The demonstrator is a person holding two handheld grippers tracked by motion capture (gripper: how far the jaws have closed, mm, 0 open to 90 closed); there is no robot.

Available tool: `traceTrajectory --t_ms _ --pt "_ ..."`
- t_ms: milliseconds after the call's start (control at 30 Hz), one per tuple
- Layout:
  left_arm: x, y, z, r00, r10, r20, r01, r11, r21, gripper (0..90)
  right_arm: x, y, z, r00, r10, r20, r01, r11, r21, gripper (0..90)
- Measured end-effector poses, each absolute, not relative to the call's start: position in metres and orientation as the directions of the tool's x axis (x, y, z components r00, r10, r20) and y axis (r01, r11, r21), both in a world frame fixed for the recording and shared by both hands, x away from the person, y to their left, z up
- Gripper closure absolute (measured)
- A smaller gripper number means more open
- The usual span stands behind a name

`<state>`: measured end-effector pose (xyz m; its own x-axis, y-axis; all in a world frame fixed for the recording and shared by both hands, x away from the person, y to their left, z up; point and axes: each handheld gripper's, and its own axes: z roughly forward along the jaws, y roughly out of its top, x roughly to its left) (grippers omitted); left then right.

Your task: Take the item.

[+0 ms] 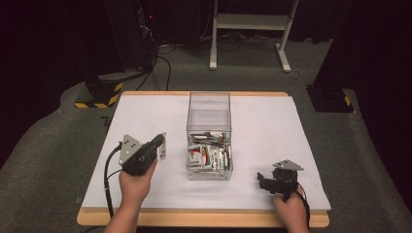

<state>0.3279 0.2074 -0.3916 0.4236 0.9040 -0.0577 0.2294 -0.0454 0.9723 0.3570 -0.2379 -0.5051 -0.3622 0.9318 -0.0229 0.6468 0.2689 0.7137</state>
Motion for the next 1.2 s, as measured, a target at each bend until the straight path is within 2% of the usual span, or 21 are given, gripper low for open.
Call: traceTrajectory --t_ms 1200 --pt "0.347 0.256 -0.420 0.333 0.942 -0.029 0.300 -0.077 0.951 89.6 0.356 -0.238 -0.505 -0.361 0.932 -0.026 0.645 0.270 0.715 13.2"
